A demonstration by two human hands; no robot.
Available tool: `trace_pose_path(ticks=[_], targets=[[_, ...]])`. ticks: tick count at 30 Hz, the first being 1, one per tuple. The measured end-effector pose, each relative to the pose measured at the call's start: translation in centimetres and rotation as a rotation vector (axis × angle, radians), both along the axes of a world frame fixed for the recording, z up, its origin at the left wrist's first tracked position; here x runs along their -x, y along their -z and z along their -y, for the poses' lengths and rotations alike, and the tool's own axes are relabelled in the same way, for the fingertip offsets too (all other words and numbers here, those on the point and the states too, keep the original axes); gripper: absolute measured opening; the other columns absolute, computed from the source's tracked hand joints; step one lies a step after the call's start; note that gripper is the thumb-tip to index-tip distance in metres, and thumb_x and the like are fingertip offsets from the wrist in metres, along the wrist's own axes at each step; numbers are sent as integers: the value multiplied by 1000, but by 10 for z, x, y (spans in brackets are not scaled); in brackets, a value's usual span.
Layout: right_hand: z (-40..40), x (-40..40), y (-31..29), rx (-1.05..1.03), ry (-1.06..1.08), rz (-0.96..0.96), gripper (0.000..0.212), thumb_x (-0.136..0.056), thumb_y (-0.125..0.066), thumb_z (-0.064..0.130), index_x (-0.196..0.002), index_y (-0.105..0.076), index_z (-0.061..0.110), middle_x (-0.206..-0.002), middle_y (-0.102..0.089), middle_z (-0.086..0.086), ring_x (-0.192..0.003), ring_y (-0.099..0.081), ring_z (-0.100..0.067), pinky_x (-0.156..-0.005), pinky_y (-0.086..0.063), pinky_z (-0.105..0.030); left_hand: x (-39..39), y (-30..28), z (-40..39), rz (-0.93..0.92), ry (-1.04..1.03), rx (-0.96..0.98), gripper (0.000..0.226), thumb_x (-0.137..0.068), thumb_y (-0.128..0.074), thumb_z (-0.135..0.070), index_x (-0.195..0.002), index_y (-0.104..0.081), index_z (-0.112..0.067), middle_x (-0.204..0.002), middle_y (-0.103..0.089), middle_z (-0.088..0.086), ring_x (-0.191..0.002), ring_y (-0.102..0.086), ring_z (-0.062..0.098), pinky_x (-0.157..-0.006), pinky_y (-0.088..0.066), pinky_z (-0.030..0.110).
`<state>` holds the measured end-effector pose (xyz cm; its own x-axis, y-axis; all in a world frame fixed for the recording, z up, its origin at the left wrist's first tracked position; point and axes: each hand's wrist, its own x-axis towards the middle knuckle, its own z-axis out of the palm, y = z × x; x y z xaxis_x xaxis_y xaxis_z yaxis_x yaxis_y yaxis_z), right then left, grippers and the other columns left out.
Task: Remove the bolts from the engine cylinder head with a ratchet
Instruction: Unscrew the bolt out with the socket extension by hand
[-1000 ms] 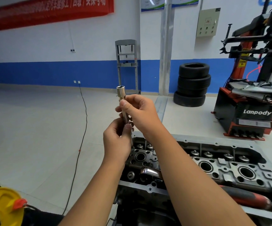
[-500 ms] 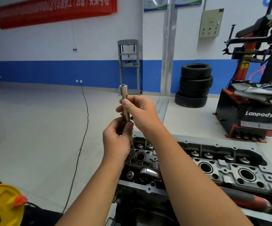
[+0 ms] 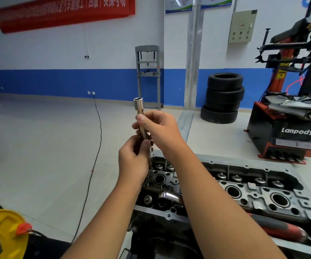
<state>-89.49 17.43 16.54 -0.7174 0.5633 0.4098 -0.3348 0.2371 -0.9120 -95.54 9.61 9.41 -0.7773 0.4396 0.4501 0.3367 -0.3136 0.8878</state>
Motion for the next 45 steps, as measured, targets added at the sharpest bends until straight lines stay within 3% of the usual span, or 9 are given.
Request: trace_pose_path(ticks=[4,9,15,20,25,30,38,42,45], targets=[[0,-1,4,-10,13,-1,15,-88,-82,19,-94,-70,13,-91,-77,-16,-76,-74,-23,-78,-65,-43,4,3,0,21,-81,6,16,-89,-83,-29,-91,-75,-42,-90,-78,-14,-83,-74,6,-71,-57,28],[0,2,3,-19,13,24,10,-96,-74,21,-94,-70,13,-88,-79,-5,-75,-74,-14,-67,-58,-25,2,-1,1,155,63,-39,19,-100,-59,-44,-99,-77,-49,-97,-79,-4,-97,-74,23,-89,-62,52],[1,2,2,0,3,36,15,-99,-69,28,-100,-71,13,-90,-79,-3,-76,-74,-17,-64,-57,-23,2,0,0,113,39,-17,28,-107,-58,-20,-103,-75,-41,-103,-79,-10,-99,-74,12,-90,-60,40],[-3,3,4,11,50,16,16,-90,-80,23,-98,-69,14,-87,-79,-3,-89,-76,-27,-84,-64,-43,5,3,1,53,-14,-11,10,-91,-81,-26,-94,-73,-31,-86,-78,-8,-70,-71,5,-61,-59,24],[-1,4,3,-12,44,24,9,-97,-72,27,-93,-72,20,-88,-80,-1,-83,-71,-12,-77,-57,-31,2,1,-2,85,98,19,26,-109,-53,-26,-95,-75,-29,-96,-75,10,-97,-70,35,-86,-58,54],[-1,6,3,21,54,2,9,-95,-75,24,-95,-70,18,-90,-78,-6,-79,-71,-16,-79,-61,-35,5,3,-2,32,1,24,13,-104,-64,-23,-101,-72,-33,-94,-77,-12,-88,-73,9,-78,-59,32],[-1,4,1,-44,67,0,11,-96,-73,24,-99,-68,15,-91,-79,-4,-84,-76,-15,-63,-56,-18,7,6,1,80,-56,-40,15,-89,-83,-25,-93,-72,-34,-85,-75,-14,-66,-70,2,-56,-55,17],[-2,4,2,-53,118,-12,19,-88,-82,23,-94,-67,13,-93,-77,-15,-81,-73,-28,-76,-64,-44,7,6,0,58,-23,-11,4,-94,-78,-33,-95,-76,-36,-87,-77,-9,-81,-74,10,-71,-59,30],[-2,4,1,-50,80,-5,7,-97,-71,18,-98,-67,12,-90,-79,-7,-82,-74,-22,-76,-64,-34,3,2,-3,80,44,-14,23,-107,-57,-33,-95,-76,-38,-88,-74,4,-84,-70,22,-80,-59,48]])
